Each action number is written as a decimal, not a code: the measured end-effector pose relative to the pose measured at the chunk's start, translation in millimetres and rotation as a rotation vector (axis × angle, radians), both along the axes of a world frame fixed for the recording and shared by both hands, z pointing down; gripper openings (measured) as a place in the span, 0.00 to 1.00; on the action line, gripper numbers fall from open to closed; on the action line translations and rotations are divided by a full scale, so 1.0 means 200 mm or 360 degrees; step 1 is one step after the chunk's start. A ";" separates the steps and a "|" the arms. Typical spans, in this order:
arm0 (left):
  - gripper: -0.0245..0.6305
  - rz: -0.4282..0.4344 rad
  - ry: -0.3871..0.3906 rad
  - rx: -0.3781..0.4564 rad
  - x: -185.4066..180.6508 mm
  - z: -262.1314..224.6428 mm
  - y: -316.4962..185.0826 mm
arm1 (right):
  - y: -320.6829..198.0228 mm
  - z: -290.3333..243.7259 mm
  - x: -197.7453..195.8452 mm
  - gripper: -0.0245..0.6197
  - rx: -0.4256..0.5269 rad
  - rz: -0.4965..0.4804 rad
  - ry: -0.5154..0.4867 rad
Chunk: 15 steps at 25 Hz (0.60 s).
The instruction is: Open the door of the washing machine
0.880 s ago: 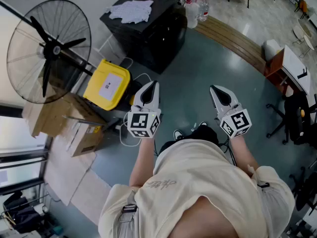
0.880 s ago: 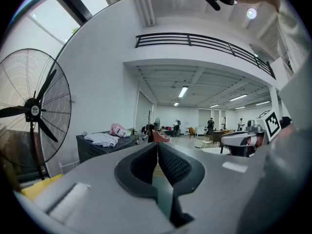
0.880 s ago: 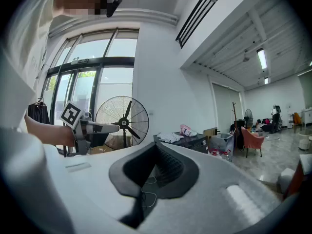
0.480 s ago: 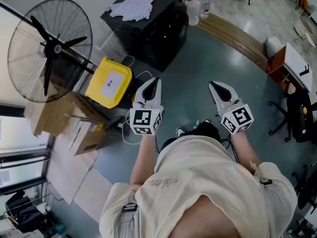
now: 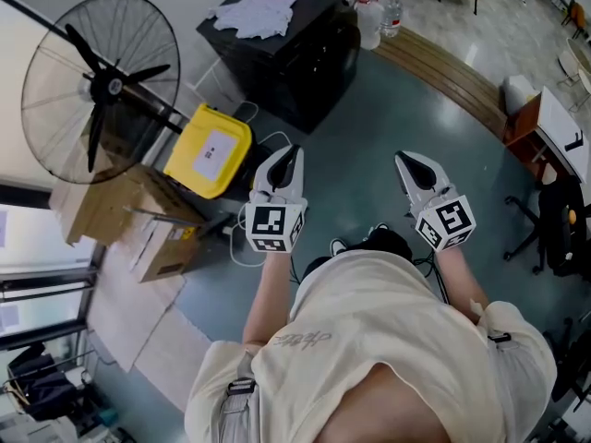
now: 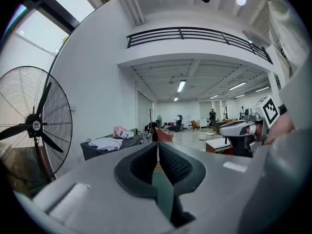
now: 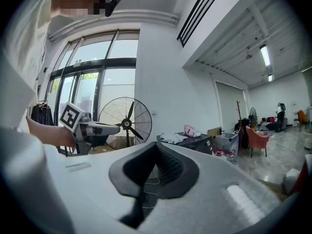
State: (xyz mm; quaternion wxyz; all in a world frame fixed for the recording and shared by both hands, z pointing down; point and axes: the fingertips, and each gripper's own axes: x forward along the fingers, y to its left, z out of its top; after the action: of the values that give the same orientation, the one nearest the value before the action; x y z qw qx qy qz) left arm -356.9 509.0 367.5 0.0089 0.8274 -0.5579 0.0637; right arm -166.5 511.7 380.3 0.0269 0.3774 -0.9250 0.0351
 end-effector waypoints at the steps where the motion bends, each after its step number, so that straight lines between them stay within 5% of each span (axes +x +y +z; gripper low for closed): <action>1: 0.09 0.0003 0.0016 -0.0016 0.01 0.01 -0.01 | -0.01 0.00 0.01 0.04 0.0003 -0.0006 0.0003; 8: 0.29 0.0001 0.0049 -0.0115 0.11 0.04 -0.08 | -0.11 -0.04 0.12 0.04 0.0030 0.0000 -0.0030; 15: 0.28 -0.0025 -0.0009 -0.0145 0.28 0.03 -0.19 | -0.24 -0.05 0.35 0.04 0.0016 0.0013 -0.0049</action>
State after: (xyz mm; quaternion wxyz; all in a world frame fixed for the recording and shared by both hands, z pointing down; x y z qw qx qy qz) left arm -301.7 470.5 372.7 0.0455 0.8215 -0.5610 0.0914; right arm -95.6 463.4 369.5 0.0106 0.3806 -0.9239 0.0363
